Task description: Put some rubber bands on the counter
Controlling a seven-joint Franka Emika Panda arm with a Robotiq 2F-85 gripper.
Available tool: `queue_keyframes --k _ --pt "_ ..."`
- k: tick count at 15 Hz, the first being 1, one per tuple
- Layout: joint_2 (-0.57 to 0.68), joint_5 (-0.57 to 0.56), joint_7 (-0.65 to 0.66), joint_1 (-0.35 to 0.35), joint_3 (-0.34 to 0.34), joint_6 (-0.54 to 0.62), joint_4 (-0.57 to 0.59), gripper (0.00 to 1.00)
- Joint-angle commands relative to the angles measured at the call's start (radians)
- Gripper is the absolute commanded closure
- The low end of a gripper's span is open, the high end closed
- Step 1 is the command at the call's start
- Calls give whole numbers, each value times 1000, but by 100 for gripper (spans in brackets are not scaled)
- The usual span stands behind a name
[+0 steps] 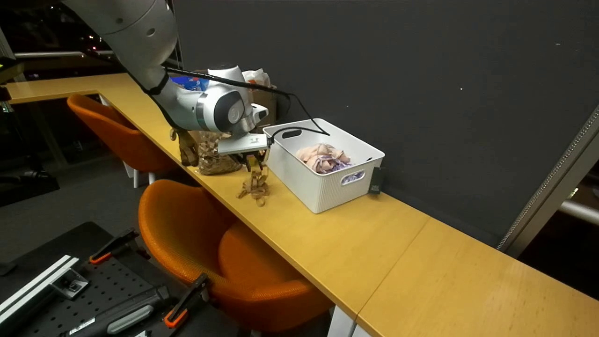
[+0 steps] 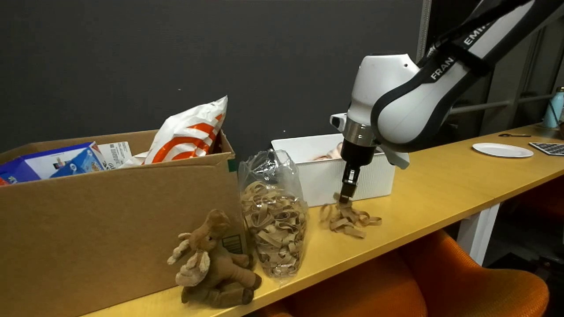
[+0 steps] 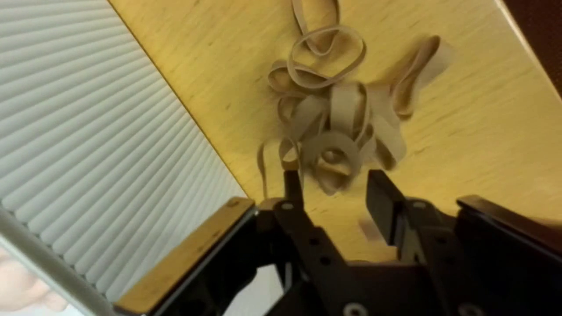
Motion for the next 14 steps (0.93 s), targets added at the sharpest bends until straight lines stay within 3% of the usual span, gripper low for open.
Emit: queue_keyframes --k 1,4,14 --pt "-21 1 5 3 10 7 2 24" --pt "-47 6 24 10 4 -4 -8 2" --pt "-157 31 160 36 -1 -20 -86 0"
